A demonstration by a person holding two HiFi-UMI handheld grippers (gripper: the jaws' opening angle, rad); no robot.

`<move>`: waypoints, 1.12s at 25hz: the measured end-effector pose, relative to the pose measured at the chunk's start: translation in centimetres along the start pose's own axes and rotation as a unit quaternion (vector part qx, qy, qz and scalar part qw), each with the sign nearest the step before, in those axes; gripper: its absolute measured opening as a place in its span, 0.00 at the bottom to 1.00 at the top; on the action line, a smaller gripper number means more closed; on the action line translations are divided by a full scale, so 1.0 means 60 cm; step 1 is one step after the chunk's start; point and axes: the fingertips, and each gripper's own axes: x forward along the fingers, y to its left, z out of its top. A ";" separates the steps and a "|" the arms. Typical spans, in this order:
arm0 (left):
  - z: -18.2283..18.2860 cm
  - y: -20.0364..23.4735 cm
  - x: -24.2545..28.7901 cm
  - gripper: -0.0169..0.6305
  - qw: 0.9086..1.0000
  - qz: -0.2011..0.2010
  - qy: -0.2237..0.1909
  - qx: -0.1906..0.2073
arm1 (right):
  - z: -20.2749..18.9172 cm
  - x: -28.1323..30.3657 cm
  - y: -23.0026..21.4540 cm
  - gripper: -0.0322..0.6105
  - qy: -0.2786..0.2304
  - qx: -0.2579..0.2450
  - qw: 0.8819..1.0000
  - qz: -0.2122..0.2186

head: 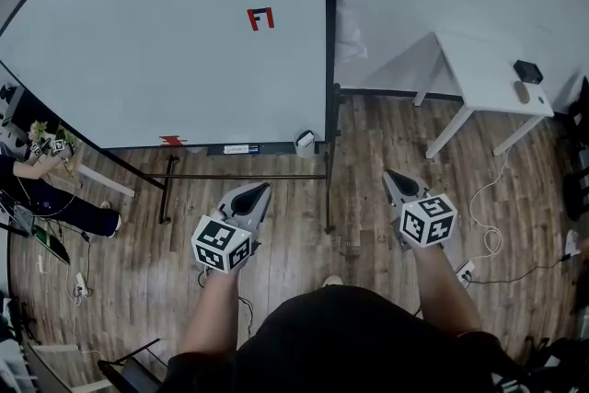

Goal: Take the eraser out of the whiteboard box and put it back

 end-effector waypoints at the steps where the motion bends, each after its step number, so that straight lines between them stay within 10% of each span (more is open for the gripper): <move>1: 0.000 0.001 0.004 0.04 1.000 0.002 0.001 -0.001 | 0.000 0.003 -0.003 0.04 0.001 0.000 1.000 0.003; 28: 0.002 0.005 0.077 0.04 0.999 0.032 0.014 0.003 | -0.007 0.057 -0.062 0.04 0.024 -0.014 0.999 0.043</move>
